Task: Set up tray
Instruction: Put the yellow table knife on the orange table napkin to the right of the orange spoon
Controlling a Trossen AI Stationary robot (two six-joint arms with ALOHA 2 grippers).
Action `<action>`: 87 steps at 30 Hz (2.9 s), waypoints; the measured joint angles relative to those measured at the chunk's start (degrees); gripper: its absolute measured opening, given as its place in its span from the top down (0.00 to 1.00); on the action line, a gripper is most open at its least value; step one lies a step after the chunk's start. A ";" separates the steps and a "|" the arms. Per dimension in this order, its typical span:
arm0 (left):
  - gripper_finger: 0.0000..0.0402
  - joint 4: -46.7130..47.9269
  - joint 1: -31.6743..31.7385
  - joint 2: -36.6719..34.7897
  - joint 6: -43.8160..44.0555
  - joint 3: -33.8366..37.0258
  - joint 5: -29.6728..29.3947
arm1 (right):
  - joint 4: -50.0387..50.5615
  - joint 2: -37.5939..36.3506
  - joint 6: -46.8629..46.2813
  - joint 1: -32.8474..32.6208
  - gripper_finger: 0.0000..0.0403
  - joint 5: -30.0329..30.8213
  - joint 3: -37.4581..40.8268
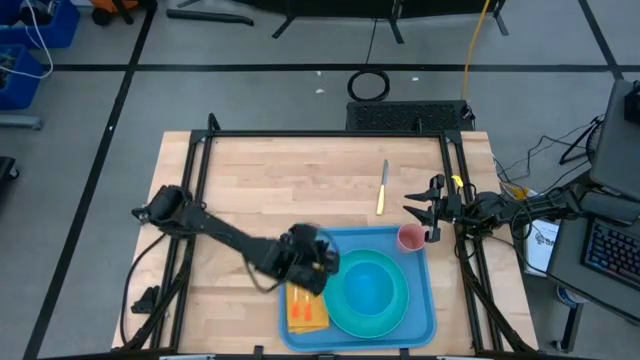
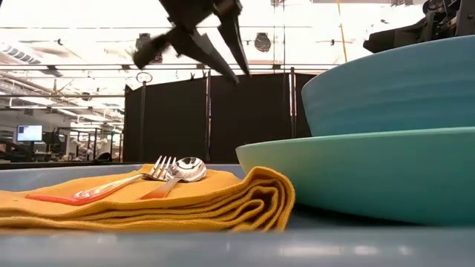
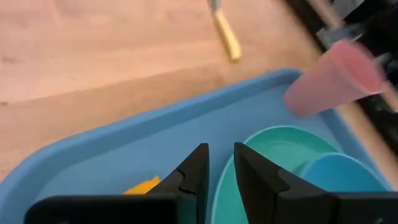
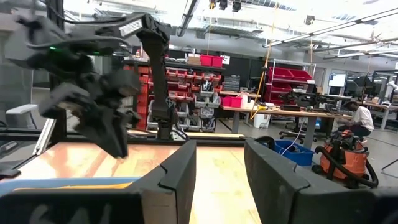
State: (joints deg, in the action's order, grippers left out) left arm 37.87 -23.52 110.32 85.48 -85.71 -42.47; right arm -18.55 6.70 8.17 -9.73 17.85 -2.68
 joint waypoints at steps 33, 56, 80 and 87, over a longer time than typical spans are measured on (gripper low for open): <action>0.38 -41.58 34.18 0.09 -34.01 0.00 44.77 | 0.02 0.00 0.01 -0.01 0.69 0.00 -0.02; 0.41 -46.49 32.38 4.09 -29.30 -3.33 39.87 | 0.02 0.02 0.00 0.01 0.69 0.02 0.00; 0.41 -6.62 33.52 16.94 -33.59 -32.61 47.83 | 0.05 0.09 -0.01 0.01 0.69 0.02 -0.02; 0.41 -3.32 28.66 11.48 -43.92 -32.69 40.98 | -0.02 0.09 0.00 0.01 0.69 0.02 -0.01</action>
State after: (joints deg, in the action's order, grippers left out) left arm 34.55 5.14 121.81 41.56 -118.40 -1.49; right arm -18.57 6.79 8.17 -9.72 17.87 -2.69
